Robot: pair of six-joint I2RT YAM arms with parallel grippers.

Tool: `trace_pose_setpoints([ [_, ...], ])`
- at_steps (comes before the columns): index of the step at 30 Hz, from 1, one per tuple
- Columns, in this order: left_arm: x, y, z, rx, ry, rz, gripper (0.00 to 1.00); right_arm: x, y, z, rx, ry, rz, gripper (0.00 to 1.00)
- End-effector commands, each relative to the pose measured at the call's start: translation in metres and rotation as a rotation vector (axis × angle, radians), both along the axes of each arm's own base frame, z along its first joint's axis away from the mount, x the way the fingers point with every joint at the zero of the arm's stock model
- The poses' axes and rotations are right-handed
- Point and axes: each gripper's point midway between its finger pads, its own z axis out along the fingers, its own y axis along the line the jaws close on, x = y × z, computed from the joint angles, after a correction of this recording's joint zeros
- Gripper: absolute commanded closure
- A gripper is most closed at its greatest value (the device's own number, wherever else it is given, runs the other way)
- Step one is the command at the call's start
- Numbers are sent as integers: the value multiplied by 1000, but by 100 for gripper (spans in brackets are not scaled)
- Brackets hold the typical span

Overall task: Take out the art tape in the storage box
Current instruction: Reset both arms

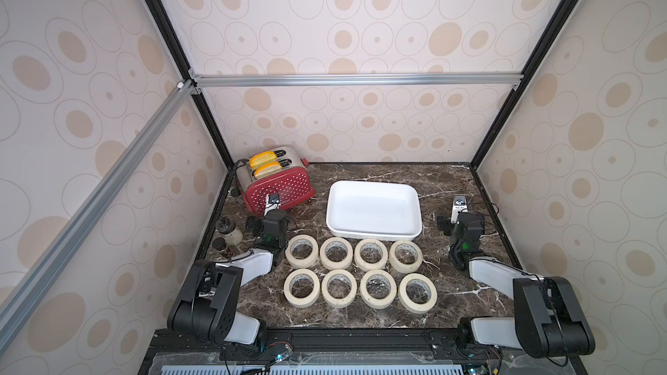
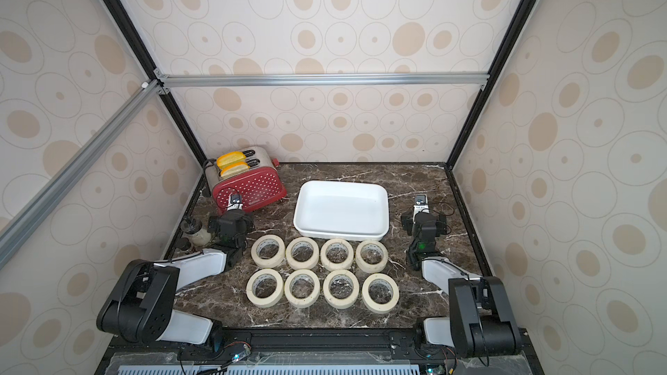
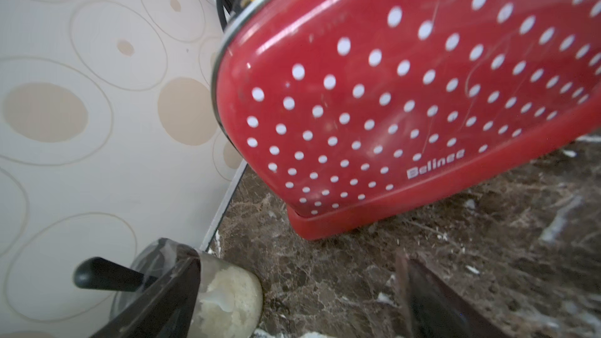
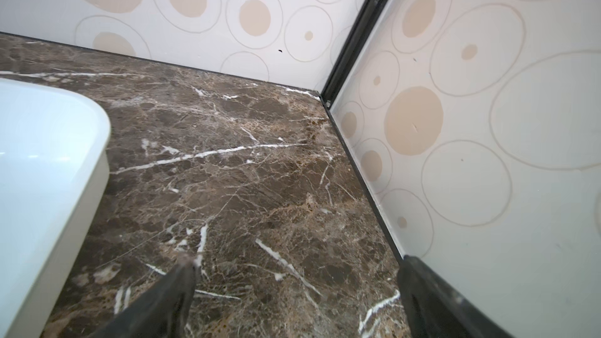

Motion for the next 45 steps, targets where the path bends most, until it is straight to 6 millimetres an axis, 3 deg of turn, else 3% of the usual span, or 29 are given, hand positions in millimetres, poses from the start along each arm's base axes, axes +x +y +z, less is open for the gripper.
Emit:
trace_pose_setpoints([
  [1, 7, 4, 0, -89, -104, -30, 1, 2, 9, 1, -1, 10, 64, 0],
  [4, 7, 8, -3, -126, -113, -42, 1, 0, 10, -6, -10, 37, 75, 0],
  [9, 8, 16, -10, -211, -138, -71, 1, -2, 14, -35, -9, 58, 100, 0],
  [14, 5, 13, -20, -229, -140, -105, 1, 2, 14, -44, -6, 38, 99, 0],
  [17, 10, 14, -22, -238, -121, -103, 1, 2, -2, -58, 81, 53, 70, 0],
  [19, 13, 17, -22, -253, -127, -95, 1, 4, -16, -59, 125, 31, 20, 0],
  [20, 12, 18, -23, -258, -117, -94, 1, 4, -16, -62, 139, 91, 21, 0],
  [45, 12, 18, -23, -259, -121, -95, 1, 7, -11, -62, 114, 91, 42, 0],
])
